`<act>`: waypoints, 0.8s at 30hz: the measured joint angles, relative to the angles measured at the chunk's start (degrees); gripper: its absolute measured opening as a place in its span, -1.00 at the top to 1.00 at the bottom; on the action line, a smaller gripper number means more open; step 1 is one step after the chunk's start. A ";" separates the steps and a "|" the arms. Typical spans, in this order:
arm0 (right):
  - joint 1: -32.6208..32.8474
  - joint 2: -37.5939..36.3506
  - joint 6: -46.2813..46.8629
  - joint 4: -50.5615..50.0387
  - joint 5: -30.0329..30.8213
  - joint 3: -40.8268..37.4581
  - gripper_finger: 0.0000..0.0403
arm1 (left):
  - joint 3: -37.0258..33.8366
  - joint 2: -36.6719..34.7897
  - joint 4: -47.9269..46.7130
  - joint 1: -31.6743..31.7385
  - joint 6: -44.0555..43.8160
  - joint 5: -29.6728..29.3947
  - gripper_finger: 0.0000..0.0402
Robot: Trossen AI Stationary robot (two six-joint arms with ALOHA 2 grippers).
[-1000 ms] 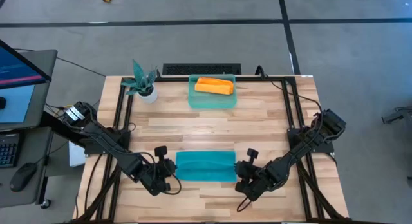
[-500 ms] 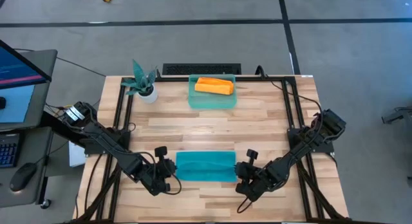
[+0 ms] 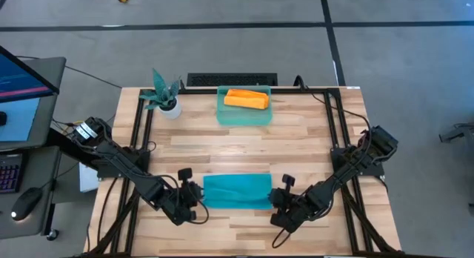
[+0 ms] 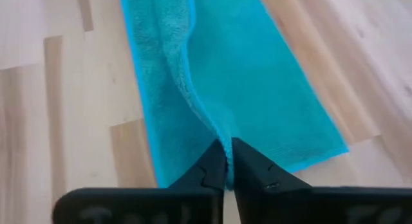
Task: Roll microfiber towels into tight, uniform cylinder then place into a basket
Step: Roll the blue microfiber cloth
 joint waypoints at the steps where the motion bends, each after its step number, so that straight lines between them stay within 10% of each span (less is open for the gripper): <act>1: 0.00 0.00 0.04 0.08 -0.59 0.00 0.75 | 0.00 0.00 -0.02 0.00 -0.02 -0.88 0.50; 24: -2.52 0.00 4.09 0.69 -2.84 0.00 -0.09 | 0.00 0.00 0.01 4.04 -5.63 -2.31 0.50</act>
